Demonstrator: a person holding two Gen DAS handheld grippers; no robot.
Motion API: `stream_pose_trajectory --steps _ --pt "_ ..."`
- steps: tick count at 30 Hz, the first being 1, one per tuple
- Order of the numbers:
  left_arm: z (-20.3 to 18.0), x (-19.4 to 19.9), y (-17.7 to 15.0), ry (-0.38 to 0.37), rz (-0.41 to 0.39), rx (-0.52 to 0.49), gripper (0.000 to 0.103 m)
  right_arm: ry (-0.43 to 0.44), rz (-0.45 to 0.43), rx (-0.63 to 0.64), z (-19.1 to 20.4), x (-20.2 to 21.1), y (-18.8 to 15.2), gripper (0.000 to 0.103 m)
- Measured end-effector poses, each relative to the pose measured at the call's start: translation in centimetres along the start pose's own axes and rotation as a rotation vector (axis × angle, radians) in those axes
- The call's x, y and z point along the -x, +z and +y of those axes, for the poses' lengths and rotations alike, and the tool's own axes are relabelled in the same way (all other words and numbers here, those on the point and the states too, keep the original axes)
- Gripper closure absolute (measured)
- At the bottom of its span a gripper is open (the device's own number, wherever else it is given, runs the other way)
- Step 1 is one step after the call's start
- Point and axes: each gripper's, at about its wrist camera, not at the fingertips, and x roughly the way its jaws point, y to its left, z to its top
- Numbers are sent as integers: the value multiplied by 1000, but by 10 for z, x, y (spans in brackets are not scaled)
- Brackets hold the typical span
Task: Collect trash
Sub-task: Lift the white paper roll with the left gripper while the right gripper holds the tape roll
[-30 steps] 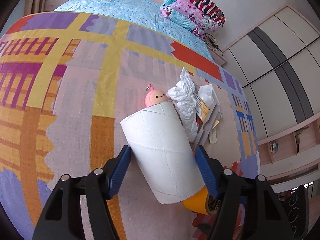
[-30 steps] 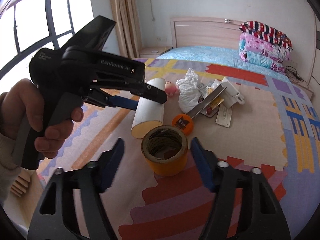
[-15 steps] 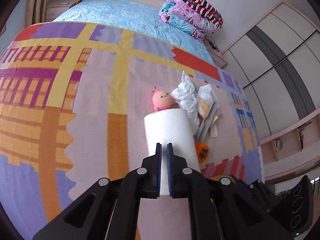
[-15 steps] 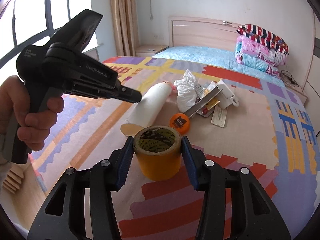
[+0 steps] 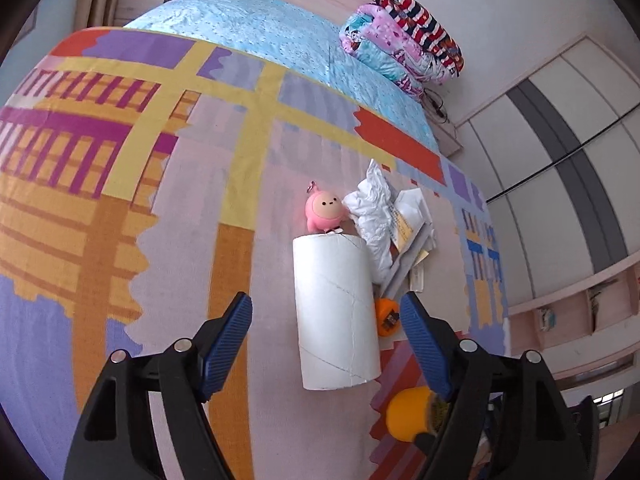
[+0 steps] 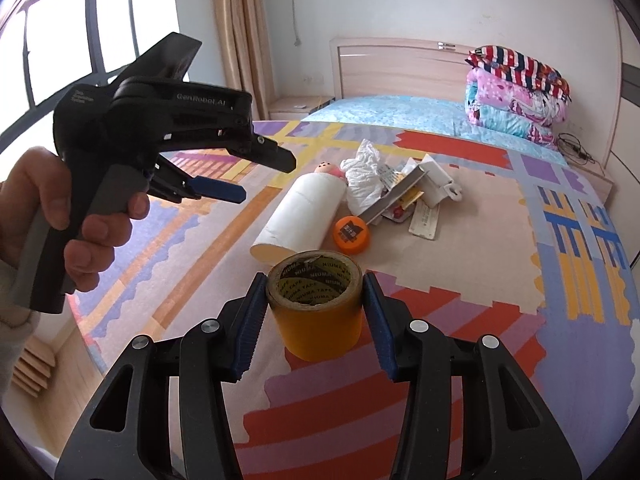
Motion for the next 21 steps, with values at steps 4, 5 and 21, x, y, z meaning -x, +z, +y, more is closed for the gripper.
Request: stream_pose_trajectory --steps 4,5,21 --pt "-12 -10 -1 31 19 -53 30 -18 -10 13 -2 4 -1 55" --pt "-15 -13 -1 40 22 -63 30 -13 -11 10 -3 4 -2 55" --pt "-52 -62 -6 304 77 -215 31 -11 -19 3 -6 7 -11 55"
